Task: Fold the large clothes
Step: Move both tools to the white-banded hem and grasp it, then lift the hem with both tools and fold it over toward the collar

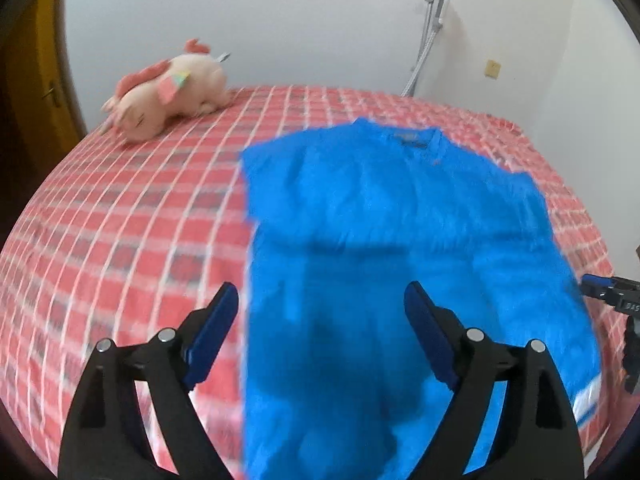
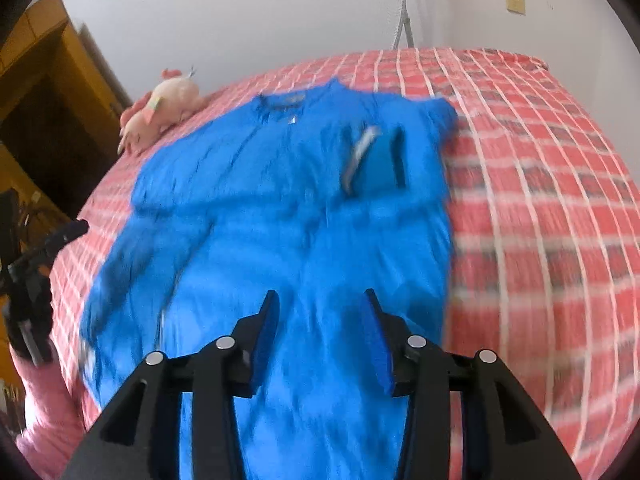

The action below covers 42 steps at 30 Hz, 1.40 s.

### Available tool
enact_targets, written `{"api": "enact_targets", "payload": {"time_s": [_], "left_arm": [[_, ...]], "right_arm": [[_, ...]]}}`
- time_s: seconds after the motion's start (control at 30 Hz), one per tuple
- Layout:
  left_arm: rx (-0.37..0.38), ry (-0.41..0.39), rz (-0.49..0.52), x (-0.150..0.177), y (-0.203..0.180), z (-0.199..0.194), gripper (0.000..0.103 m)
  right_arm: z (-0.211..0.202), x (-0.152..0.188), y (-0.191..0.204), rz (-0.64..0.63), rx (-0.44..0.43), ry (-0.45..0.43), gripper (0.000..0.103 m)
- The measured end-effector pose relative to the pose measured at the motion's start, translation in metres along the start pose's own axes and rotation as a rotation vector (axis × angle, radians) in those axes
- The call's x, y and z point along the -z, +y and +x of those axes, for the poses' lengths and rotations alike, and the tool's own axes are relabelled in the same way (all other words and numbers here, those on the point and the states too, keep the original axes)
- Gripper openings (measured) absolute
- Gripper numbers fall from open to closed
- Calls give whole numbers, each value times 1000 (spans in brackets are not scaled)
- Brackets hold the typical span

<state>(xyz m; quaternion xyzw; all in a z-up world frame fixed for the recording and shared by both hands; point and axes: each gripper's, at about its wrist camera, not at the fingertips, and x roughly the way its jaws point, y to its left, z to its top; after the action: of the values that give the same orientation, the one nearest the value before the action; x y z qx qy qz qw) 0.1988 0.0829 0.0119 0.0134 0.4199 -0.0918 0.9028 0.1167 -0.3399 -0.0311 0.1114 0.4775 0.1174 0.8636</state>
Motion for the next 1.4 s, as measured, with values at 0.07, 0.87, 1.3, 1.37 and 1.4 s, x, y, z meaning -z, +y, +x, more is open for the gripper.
{"api": "enact_targets", "payload": {"time_s": [0.07,0.87,1.3,1.37,1.4], "left_arm": [[-24,33,-18,29,12,-11,85],[67,215,-160,165,40,-45,87],[177,215,-154,166,22,-34,45],[199,216,-159,165,21,-35,35],[203,216,-166,165,21,-34,34]], "right_arm": [[-12,21,-3,-2,19,0,44],[-52,148,-10,90,-60,106,51],[-30,144,4,84,-131,113,24],[-33,141,5,85,-134,97,17],[-34,140,4,89,-143,91,14]]}}
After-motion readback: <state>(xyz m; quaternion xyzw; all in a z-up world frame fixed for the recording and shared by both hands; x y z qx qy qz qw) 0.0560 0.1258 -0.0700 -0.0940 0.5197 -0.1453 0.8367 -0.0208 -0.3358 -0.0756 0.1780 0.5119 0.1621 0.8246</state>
